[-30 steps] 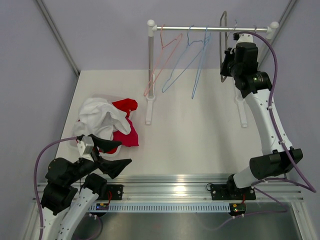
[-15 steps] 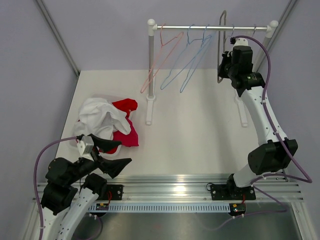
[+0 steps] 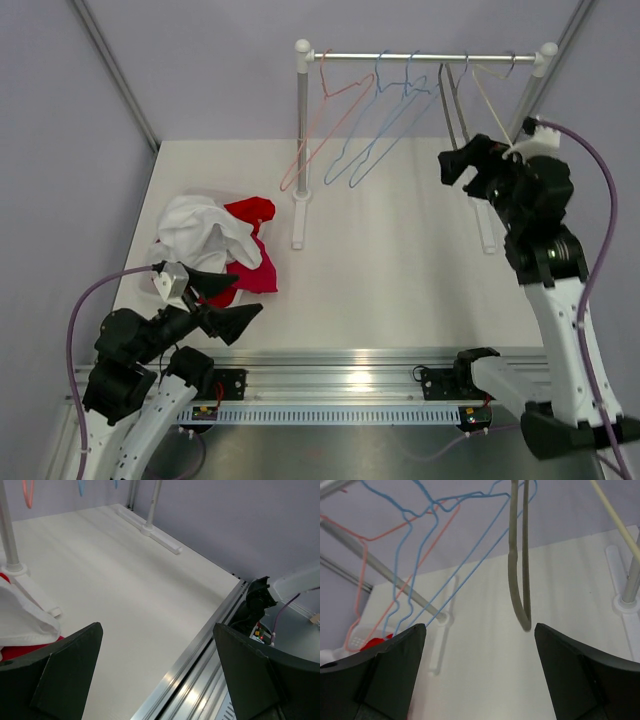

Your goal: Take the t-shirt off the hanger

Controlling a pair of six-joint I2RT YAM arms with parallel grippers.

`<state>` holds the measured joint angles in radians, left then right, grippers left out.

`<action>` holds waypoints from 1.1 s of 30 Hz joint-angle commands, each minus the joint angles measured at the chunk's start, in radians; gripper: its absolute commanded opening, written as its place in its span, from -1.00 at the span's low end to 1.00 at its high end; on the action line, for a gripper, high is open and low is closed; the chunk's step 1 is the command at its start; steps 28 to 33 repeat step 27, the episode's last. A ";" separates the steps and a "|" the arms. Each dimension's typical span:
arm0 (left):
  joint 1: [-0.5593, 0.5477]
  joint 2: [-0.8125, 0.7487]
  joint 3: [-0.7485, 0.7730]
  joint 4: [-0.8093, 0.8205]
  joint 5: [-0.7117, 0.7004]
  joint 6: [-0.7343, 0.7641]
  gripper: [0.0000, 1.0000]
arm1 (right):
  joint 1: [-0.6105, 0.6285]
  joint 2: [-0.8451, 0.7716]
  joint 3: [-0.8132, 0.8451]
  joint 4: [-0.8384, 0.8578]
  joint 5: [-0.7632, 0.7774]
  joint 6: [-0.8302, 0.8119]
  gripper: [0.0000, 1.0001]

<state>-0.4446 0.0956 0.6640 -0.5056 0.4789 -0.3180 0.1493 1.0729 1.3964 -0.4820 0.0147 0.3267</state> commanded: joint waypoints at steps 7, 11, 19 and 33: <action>0.003 0.125 0.216 0.004 -0.322 -0.006 0.98 | -0.004 -0.629 -0.414 0.065 -0.183 0.183 0.99; 0.004 0.060 0.259 -0.031 -0.538 0.010 0.98 | -0.004 -0.873 -0.445 -0.055 -0.109 0.143 0.99; 0.004 -0.143 0.195 -0.042 -0.724 -0.035 0.98 | -0.004 -1.065 -0.412 -0.181 -0.021 0.089 0.99; 0.004 -0.102 0.186 -0.077 -0.671 -0.046 0.98 | -0.004 -1.076 -0.447 -0.173 -0.076 0.106 0.99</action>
